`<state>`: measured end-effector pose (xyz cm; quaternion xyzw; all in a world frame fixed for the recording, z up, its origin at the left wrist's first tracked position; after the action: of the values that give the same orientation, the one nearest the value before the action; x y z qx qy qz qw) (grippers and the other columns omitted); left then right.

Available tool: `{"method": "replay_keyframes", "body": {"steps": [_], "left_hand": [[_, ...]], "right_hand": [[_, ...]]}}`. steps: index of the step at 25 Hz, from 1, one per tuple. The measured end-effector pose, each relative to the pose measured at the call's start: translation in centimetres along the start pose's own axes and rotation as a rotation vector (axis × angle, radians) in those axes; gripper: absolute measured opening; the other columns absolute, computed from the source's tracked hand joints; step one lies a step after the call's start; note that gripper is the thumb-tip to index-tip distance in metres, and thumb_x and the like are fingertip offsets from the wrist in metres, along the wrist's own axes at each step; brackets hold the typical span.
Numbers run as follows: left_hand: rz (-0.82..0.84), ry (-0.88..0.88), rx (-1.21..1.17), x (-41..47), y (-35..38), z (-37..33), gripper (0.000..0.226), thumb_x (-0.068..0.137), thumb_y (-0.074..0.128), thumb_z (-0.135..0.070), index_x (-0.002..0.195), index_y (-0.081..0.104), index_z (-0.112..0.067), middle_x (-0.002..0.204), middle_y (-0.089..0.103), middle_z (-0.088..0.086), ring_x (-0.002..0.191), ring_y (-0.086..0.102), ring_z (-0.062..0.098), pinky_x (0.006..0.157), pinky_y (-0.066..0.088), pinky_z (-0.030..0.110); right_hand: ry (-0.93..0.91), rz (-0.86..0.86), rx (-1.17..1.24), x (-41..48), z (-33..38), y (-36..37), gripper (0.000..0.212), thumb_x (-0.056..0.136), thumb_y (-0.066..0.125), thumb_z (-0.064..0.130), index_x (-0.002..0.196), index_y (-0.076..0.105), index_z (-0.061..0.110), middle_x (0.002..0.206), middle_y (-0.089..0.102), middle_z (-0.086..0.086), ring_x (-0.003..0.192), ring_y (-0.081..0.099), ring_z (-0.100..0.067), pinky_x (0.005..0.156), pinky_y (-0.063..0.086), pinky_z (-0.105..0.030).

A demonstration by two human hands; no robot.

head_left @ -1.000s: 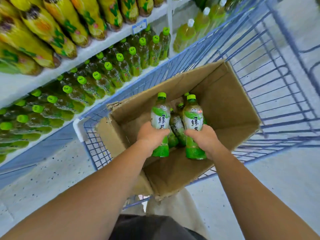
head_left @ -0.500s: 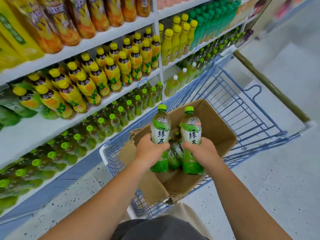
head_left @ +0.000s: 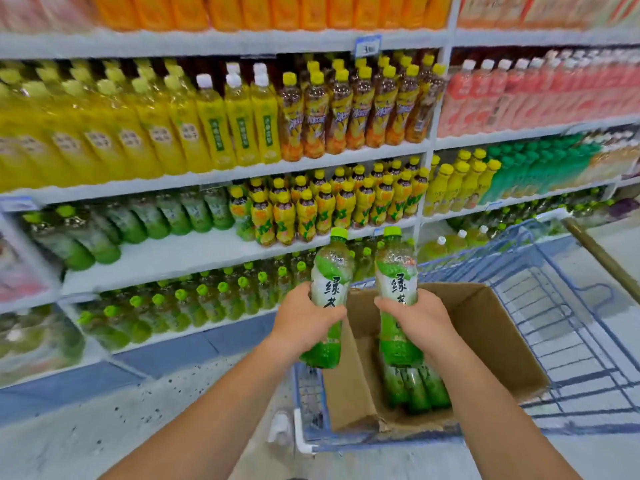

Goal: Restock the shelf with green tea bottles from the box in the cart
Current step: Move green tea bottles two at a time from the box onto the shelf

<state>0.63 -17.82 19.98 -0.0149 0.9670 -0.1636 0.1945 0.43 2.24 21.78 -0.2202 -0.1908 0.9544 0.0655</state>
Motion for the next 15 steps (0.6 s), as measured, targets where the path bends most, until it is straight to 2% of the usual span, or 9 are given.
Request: {"method": "replay_keyframes", "body": {"steps": [2,4,6,11,15], "left_hand": [[-0.081,0.010,-0.019,-1.7,-3.1,0.3,0.026,0.075,0.082,-0.026,0.095,0.065,-0.023,0.087,0.070,-0.004,0.075,0.067,0.011,0.058,0.054,0.028],[-0.160,0.010,-0.055,-3.3,-6.6,0.9,0.027,0.074,0.082,-0.026,0.095,0.065,-0.022,0.088,0.071,-0.002,0.076,0.068,0.015,0.062,0.057,0.034],[-0.223,0.005,-0.072,-4.4,-9.6,1.6,0.028,0.073,0.082,-0.027,0.095,0.065,-0.023,0.088,0.071,-0.002,0.076,0.068,0.016,0.065,0.059,0.038],[-0.393,-0.003,-0.111,-6.1,-18.3,4.1,0.032,0.072,0.082,-0.029,0.099,0.066,-0.022,0.093,0.072,-0.002,0.081,0.070,0.015,0.063,0.060,0.033],[-0.440,-0.003,-0.134,-5.8,-25.3,6.9,0.032,0.072,0.082,-0.028,0.099,0.067,-0.022,0.092,0.073,-0.003,0.082,0.070,0.014,0.072,0.062,0.037]], "right_hand": [[-0.042,0.057,-0.020,-0.7,1.2,2.2,0.029,0.074,0.081,0.042,0.091,0.069,0.022,0.089,0.073,0.003,0.082,0.069,-0.018,0.080,0.058,-0.041],[-0.095,0.129,-0.044,-1.9,3.0,4.9,0.022,0.079,0.080,0.039,0.089,0.068,0.023,0.087,0.070,0.004,0.080,0.067,-0.017,0.075,0.056,-0.038],[-0.119,0.183,-0.052,-2.7,4.4,7.5,0.026,0.079,0.081,0.038,0.095,0.068,0.022,0.088,0.072,0.000,0.081,0.069,-0.022,0.076,0.058,-0.041],[-0.218,0.295,-0.094,-5.2,9.5,15.7,0.022,0.079,0.081,0.033,0.093,0.069,0.022,0.089,0.074,0.001,0.081,0.069,-0.019,0.068,0.054,-0.032],[-0.274,0.344,-0.091,-6.5,12.9,23.3,0.020,0.079,0.081,0.031,0.093,0.069,0.023,0.089,0.074,0.002,0.084,0.070,-0.020,0.078,0.058,-0.039]]}}
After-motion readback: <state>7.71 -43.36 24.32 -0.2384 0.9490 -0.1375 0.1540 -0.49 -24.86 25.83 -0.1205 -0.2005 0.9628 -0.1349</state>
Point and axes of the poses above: each hand's wrist, its own x-axis towards the middle knuckle, its own y-axis out of the palm, z = x × y, the point moved 2 cm from there along x, towards the middle knuckle
